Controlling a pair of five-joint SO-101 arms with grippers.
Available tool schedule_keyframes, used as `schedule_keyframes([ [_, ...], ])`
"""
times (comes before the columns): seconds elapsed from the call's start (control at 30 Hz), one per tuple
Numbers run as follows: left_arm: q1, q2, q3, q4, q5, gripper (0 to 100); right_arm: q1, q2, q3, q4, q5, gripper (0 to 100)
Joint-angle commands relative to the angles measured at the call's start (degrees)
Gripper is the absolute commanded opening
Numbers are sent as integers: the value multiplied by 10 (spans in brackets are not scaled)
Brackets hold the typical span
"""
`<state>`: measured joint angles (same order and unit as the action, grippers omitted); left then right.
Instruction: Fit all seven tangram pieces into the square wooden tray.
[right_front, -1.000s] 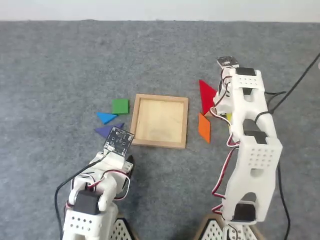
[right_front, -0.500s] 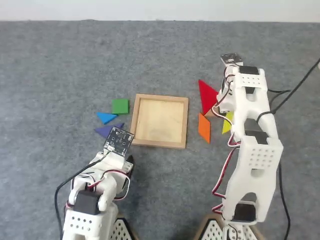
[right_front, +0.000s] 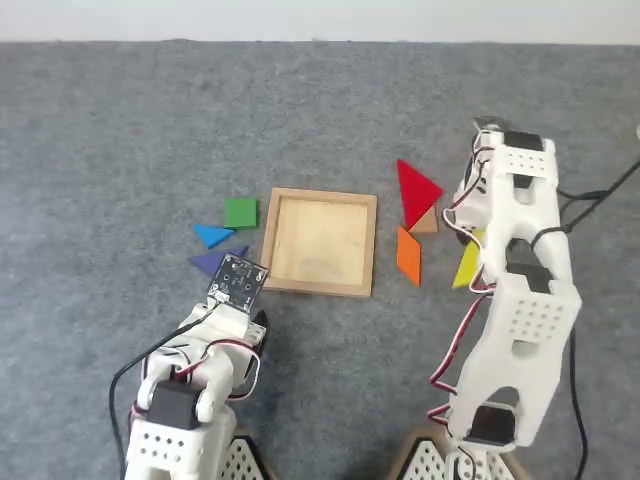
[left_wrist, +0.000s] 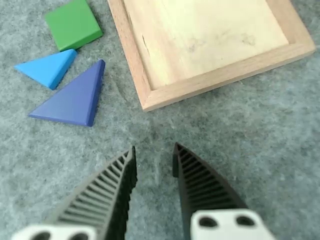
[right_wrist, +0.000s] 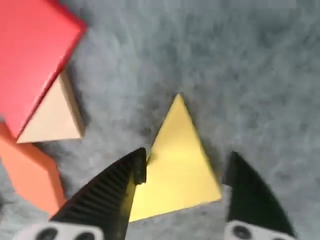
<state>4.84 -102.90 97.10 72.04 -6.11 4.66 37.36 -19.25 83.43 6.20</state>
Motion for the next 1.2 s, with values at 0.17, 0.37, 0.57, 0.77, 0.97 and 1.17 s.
schedule_keyframes([
  [0.17,-4,-10,-7,2,5,116,2,-87,7,24,-81,339],
  [0.37,-4,-10,-7,2,5,116,-35,-251,248,-102,-114,326],
  [0.57,-4,-10,-7,2,5,116,-39,-289,335,-185,-146,327],
  [0.77,-4,-10,-7,2,5,116,-29,-198,274,-187,-186,328],
  [0.97,-4,-10,-7,2,5,116,-29,-124,205,-187,-208,325],
  [1.17,-4,-10,-7,2,5,116,-25,-108,186,-182,-200,325],
])
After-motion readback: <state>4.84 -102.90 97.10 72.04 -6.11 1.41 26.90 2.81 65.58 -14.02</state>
